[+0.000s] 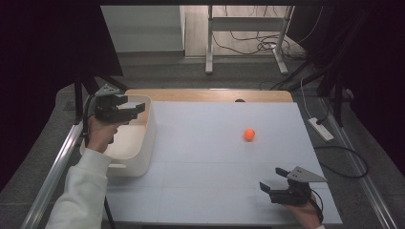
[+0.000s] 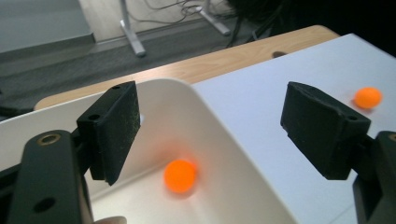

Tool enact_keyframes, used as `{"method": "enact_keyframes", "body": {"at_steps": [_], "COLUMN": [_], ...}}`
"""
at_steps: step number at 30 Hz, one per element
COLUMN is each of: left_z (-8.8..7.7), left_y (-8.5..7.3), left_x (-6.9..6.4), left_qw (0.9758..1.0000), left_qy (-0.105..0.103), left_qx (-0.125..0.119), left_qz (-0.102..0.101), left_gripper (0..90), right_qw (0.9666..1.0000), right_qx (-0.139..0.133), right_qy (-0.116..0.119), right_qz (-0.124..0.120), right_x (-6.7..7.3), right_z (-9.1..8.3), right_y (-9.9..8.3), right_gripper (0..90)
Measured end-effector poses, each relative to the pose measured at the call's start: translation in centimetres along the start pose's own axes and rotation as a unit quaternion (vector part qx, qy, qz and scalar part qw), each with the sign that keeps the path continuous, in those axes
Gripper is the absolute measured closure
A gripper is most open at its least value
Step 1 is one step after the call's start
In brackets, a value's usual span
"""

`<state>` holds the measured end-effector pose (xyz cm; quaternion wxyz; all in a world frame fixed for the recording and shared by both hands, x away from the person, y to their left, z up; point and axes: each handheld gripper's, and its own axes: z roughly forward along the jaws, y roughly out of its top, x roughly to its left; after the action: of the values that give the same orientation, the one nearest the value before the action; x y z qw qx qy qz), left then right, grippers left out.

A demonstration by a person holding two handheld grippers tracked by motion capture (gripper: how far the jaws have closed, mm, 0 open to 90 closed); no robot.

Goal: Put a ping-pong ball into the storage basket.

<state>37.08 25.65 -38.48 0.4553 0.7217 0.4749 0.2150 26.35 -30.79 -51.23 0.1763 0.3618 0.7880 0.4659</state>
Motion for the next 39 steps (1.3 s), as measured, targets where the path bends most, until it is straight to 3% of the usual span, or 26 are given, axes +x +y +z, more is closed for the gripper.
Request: {"method": "enact_keyframes", "body": {"at_steps": [4,12,18,24,36,39], "left_z": [-0.4,-0.8,-1.4,-1.5,0.1,0.6], "left_y": [-0.2,-0.3,-0.3,-0.7,-0.5,-0.4], "left_x": [-1.1,-2.4,-3.5,-5.2,-7.9,-8.6], "left_qw": [0.9995,0.9979,0.9958,0.9929,0.9896,0.9905], "left_qy": [-0.03,-0.06,-0.082,-0.106,-0.129,-0.118], "left_qx": [-0.013,-0.023,-0.038,-0.042,-0.034,-0.03], "left_qz": [0.003,0.008,0.012,0.031,0.053,0.065], "left_gripper": [20.2,20.1,20.4,20.4,20.7,20.8], "right_qw": [1.0,1.0,1.0,1.0,0.9999,1.0], "right_qx": [0.0,-0.005,-0.005,-0.002,-0.003,-0.005], "right_qy": [0.004,0.003,0.002,-0.003,-0.003,-0.001], "right_qz": [-0.001,0.008,0.007,0.008,0.009,0.008], "right_x": [-0.1,-0.5,-0.4,-0.4,-0.8,-0.8], "right_z": [0.3,0.7,0.8,0.8,0.5,0.4], "right_y": [0.2,0.5,0.7,0.6,0.3,0.3], "right_gripper": [12.6,12.6,12.6,12.6,12.7,12.7]}}
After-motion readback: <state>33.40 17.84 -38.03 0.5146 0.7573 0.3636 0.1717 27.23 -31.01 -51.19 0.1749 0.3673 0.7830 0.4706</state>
